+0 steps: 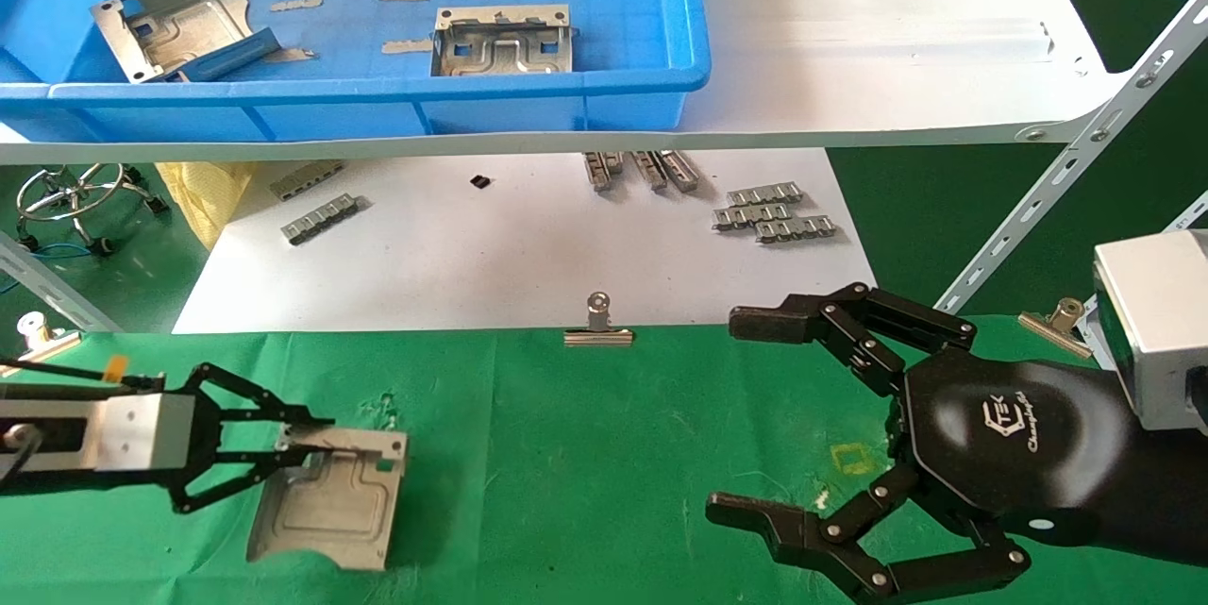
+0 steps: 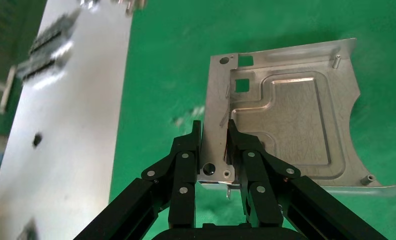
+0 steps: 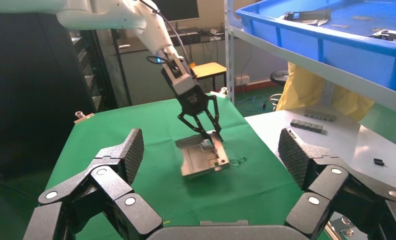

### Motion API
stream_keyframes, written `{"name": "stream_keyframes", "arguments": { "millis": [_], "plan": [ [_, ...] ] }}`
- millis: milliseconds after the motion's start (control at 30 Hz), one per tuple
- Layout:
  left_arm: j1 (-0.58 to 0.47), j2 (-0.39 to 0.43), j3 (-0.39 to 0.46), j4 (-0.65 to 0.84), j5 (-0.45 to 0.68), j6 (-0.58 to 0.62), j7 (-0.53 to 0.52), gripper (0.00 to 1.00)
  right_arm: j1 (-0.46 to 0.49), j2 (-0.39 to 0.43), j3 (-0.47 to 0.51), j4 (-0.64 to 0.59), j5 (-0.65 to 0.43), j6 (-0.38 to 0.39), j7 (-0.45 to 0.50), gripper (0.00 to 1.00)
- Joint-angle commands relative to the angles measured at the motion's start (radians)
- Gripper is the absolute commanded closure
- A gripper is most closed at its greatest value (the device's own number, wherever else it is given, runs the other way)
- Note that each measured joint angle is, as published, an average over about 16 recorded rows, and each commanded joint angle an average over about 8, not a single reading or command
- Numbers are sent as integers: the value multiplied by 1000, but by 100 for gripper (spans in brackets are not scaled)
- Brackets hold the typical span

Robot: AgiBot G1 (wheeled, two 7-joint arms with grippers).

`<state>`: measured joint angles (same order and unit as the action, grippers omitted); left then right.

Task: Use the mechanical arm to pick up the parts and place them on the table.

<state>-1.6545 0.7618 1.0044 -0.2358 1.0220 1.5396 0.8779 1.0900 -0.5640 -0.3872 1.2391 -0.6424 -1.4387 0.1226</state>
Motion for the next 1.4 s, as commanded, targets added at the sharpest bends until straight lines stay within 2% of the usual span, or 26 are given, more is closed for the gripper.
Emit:
{"name": "stream_keyframes", "arguments": {
  "millis": [33,300,467,633,1000,1400],
  "plan": [
    [0,14,5,32,8,-15,16,0,0,0,0,0,0,0,0,0],
    [-5,45,-2,104,-3,-3,62,0,0,0,0,0,0,0,0,0],
    [-20,52,-5,140,-9,9,51,0,0,0,0,0,0,0,0,0],
    [-37,54,-14,175,-25,26,-9,0,0,0,0,0,0,0,0,0],
    [10,43,-91,208,-151,53,-251,0,0,0,0,0,0,0,0,0],
    [30,38,-109,192,-171,56,-275,0,0,0,0,0,0,0,0,0]
  ]
}}
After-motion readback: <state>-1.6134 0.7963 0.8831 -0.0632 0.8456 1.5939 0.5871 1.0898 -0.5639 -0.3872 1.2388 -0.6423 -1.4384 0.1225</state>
